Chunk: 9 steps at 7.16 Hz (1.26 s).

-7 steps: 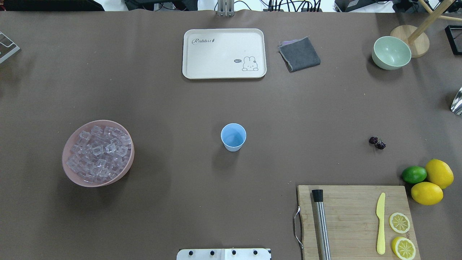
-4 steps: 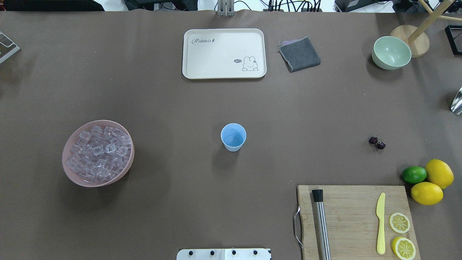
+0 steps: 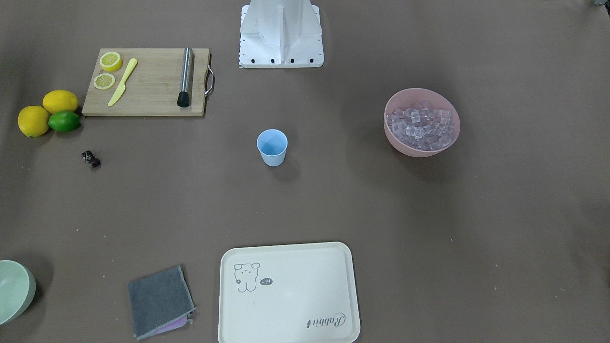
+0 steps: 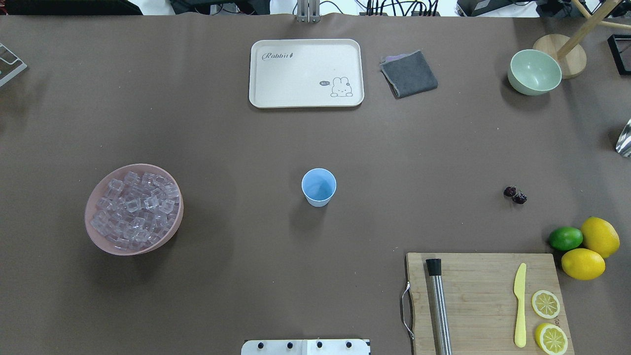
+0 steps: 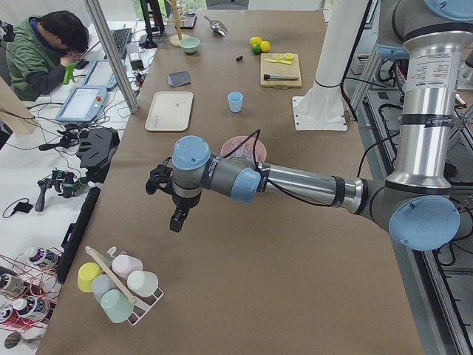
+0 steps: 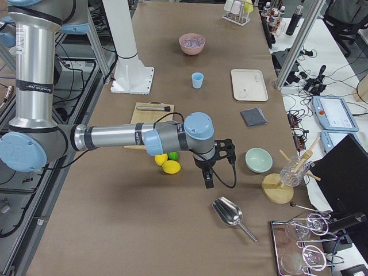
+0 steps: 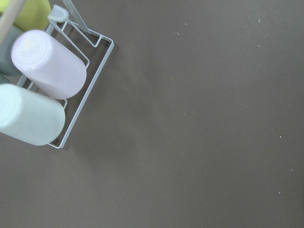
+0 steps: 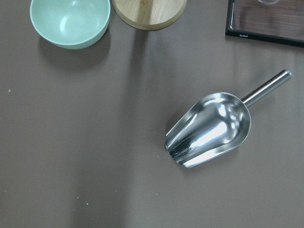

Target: Put ice and cherries in cup

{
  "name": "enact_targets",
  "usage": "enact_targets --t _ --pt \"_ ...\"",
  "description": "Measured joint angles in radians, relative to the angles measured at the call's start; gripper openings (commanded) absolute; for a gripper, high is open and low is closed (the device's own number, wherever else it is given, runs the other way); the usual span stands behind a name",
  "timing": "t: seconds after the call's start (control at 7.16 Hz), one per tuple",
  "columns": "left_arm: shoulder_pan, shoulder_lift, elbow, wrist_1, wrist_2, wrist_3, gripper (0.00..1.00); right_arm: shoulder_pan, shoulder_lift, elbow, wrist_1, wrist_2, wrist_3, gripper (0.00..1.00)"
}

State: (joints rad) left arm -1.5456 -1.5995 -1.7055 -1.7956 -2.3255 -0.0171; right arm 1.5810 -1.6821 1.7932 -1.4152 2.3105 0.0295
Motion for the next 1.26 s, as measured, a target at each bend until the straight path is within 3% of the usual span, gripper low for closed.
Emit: enact_targets --t 0.42,0.84,1.26 --pt "0.000 -0.034 0.001 -0.034 0.007 -0.001 0.98 0.003 -0.019 -0.016 0.126 -0.003 0.009 1.00" --pt "0.063 -0.079 -0.007 -0.148 0.011 -0.016 0.98 -0.007 0.013 -0.006 0.149 0.003 0.097 1.00" --pt "0.164 -0.086 -0.053 -0.278 0.011 -0.351 0.99 -0.117 0.067 0.036 0.150 -0.004 0.333 0.99"
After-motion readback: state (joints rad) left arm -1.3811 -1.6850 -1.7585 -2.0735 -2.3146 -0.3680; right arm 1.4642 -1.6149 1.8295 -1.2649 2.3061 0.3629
